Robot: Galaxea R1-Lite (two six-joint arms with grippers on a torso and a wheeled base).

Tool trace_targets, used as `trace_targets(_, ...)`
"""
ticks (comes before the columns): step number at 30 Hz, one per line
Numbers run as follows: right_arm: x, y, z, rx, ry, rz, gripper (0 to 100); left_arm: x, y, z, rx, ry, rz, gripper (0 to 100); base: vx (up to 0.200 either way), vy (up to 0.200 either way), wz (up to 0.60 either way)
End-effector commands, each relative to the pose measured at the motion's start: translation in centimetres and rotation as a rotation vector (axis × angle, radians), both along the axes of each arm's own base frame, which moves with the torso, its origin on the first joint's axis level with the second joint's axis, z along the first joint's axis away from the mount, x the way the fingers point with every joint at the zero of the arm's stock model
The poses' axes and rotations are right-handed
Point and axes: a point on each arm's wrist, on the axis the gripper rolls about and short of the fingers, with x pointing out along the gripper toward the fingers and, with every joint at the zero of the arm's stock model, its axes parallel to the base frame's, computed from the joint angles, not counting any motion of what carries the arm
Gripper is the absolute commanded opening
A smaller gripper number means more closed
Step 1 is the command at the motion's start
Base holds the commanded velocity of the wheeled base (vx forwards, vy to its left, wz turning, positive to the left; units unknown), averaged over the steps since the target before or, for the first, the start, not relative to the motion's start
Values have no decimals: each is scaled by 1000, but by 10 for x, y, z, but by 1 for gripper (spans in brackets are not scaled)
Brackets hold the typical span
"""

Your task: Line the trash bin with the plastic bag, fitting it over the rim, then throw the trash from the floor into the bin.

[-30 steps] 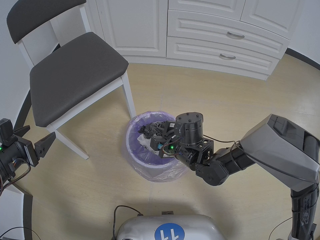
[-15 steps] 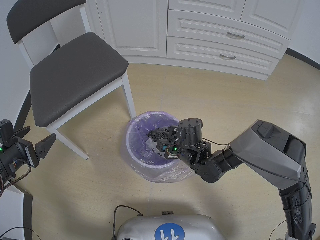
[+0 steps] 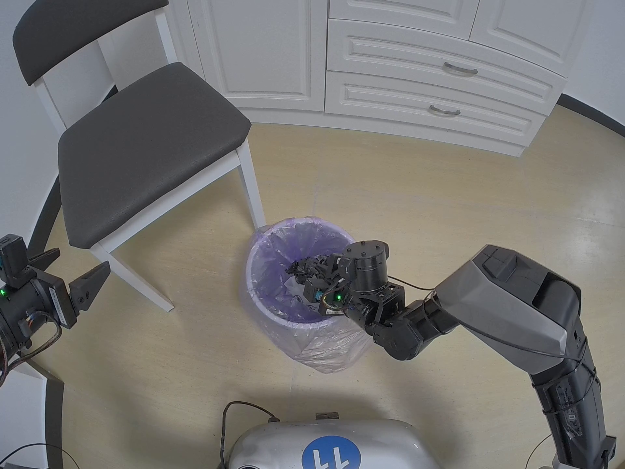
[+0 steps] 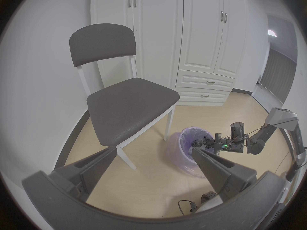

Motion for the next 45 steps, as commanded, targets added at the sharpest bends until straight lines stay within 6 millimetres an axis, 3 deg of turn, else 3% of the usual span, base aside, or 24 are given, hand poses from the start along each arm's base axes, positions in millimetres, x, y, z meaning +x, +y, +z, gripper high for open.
trace_targets(1,-9,6,6,4,-2,23,0,1,0,-1,0,5,0,100,0,0,0)
trace_targets(7,-19,15,29,34,-23,47,0,1,0,-1,1,8,0,100,0,0,0)
trace_targets(14,-11,13,43,51,-46,30,0,1,0,-1,1,8,0,100,0,0,0)
trace_targets(29,13,-13,19,24,-17,-42,0,1,0,-3,16,13,-3,100,0,0,0)
trace_targets(30,21,-18,5,14,-3,-60,0,1,0,-3,16,13,-3,100,0,0,0)
trace_targets(39,18,-9,-16,-3,19,-42,0,1,0,-3,17,14,-3,100,0,0,0)
trace_targets(45,15,-5,-15,-1,16,-31,0,1,0,-3,16,10,-3,100,0,0,0)
